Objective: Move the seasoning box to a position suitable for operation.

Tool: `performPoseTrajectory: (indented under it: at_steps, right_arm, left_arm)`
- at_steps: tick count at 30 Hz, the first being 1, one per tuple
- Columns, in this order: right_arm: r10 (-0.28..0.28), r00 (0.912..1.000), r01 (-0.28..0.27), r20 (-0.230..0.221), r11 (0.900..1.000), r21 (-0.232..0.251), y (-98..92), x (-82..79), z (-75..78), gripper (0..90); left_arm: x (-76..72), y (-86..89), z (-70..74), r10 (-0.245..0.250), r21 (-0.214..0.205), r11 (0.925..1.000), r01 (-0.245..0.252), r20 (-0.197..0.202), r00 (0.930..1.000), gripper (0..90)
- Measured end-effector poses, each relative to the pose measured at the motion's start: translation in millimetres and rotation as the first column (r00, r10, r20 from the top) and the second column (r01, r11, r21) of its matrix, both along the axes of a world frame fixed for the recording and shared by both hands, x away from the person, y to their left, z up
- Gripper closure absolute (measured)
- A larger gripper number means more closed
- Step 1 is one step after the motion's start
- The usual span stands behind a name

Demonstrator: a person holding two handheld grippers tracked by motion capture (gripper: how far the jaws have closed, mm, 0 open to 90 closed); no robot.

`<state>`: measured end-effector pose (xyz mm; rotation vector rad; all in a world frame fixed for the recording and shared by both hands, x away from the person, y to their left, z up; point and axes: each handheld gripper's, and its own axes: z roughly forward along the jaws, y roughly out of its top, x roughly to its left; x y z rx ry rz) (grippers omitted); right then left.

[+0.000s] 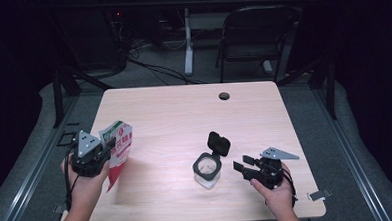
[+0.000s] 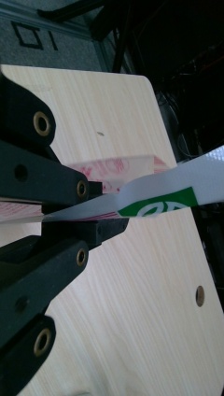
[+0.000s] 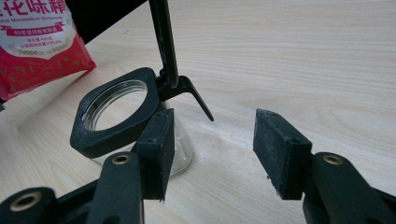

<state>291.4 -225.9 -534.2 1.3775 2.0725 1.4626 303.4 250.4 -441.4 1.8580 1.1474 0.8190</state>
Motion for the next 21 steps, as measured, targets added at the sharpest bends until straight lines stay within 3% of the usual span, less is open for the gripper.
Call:
performPoseTrajectory:
  at_steps: [21]
  right_arm:
    - [-0.010, 0.9999, 0.010, 0.007, 1.0000, 0.000, -2.6, 0.0, 1.0, 48.7]
  left_arm:
    - [13.7, -38.2, 7.6, -0.110, -0.024, 0.9937, 0.110, 0.000, 0.9940, 90.0]
